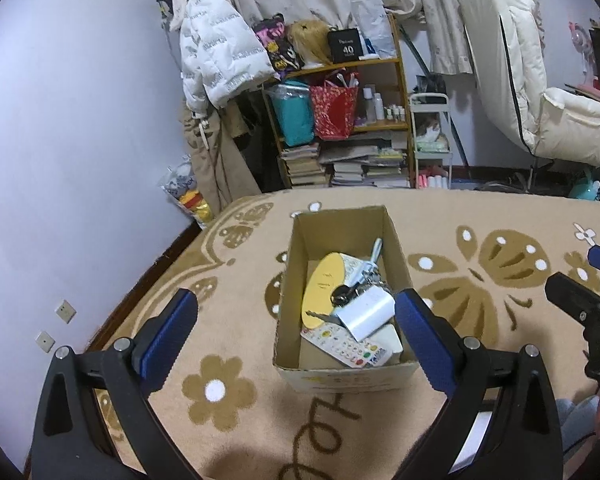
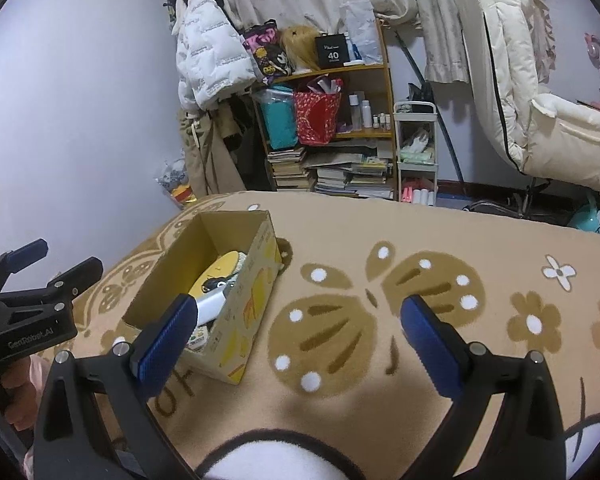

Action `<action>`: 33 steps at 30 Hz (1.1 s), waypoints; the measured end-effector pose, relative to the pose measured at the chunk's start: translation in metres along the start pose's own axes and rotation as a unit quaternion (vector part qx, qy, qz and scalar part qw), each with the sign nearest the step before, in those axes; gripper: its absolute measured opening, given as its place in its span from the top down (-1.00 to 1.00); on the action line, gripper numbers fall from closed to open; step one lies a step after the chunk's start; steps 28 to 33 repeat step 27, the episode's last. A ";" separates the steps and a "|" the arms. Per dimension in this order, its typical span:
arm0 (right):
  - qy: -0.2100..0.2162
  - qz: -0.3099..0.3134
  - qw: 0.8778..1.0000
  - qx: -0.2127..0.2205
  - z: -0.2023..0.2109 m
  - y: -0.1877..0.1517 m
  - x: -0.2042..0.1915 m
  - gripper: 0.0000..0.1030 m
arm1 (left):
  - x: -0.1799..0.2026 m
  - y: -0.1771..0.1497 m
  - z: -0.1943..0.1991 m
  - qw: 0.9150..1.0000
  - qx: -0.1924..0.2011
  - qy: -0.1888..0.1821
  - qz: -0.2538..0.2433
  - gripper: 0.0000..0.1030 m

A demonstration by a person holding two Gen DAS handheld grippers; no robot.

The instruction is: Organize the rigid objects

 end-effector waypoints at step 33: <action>-0.016 -0.031 0.999 0.001 0.003 0.002 0.017 -1.00 | -0.004 -0.003 0.005 1.000 0.009 -0.017 0.011 -0.91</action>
Point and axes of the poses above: each gripper's, at about its wrist camera, not at the fingertips, and z roughly against the way its jaws point, x to its right, y to its top, the point moved 10 cm from there along -z, roughly the way its jaws point, and after that the axes turned 11 degrees about -y, right-handed, at the moved point
